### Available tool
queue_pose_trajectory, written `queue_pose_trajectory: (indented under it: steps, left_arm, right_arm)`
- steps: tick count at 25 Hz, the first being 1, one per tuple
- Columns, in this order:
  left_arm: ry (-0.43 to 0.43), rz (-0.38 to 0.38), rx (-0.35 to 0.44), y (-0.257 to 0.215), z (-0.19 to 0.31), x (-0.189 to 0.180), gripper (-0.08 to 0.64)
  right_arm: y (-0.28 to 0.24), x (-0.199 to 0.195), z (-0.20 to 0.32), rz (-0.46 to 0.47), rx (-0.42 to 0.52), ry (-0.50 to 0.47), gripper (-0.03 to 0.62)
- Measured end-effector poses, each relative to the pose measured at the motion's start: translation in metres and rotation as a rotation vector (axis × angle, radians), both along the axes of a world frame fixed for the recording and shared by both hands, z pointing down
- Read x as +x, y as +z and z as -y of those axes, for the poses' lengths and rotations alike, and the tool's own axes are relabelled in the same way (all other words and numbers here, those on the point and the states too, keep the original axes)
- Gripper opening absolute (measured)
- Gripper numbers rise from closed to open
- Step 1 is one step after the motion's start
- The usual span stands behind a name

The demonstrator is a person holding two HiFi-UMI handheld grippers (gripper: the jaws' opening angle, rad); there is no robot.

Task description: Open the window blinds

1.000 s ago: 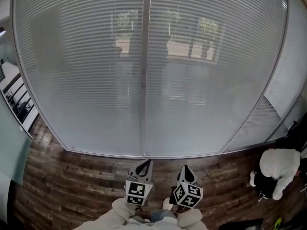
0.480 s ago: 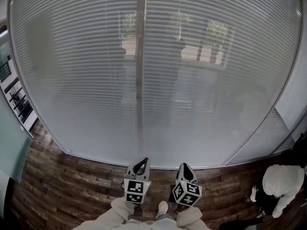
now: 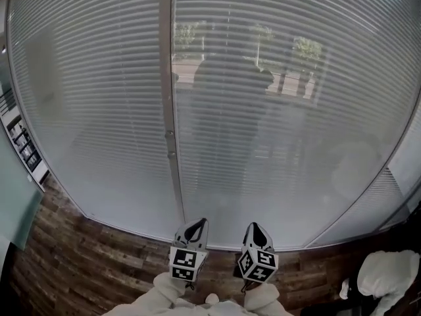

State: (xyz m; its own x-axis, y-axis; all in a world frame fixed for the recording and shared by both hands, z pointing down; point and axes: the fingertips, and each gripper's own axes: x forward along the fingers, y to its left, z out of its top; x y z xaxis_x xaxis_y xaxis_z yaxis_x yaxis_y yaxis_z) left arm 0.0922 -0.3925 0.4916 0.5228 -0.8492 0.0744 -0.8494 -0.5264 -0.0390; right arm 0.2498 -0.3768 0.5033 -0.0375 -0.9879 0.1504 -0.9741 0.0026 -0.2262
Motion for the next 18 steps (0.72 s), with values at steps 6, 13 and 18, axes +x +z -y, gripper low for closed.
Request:
queue_pose_trajectory:
  steps: [6, 13, 18]
  left_arm:
    - [-0.019, 0.050, -0.033, 0.016, 0.026, 0.007, -0.002]
    - [-0.121, 0.204, 0.060, -0.007, 0.090, -0.024, -0.002]
    - [-0.142, 0.457, 0.098, -0.035, 0.149, -0.074, 0.148]
  right_arm:
    - [0.014, 0.010, 0.026, 0.025, -0.034, -0.011, 0.012]
    - [0.004, 0.023, 0.059, 0.026, -0.007, 0.021, 0.012]
    - [0.005, 0.033, 0.074, 0.055, -0.018, 0.050, 0.012]
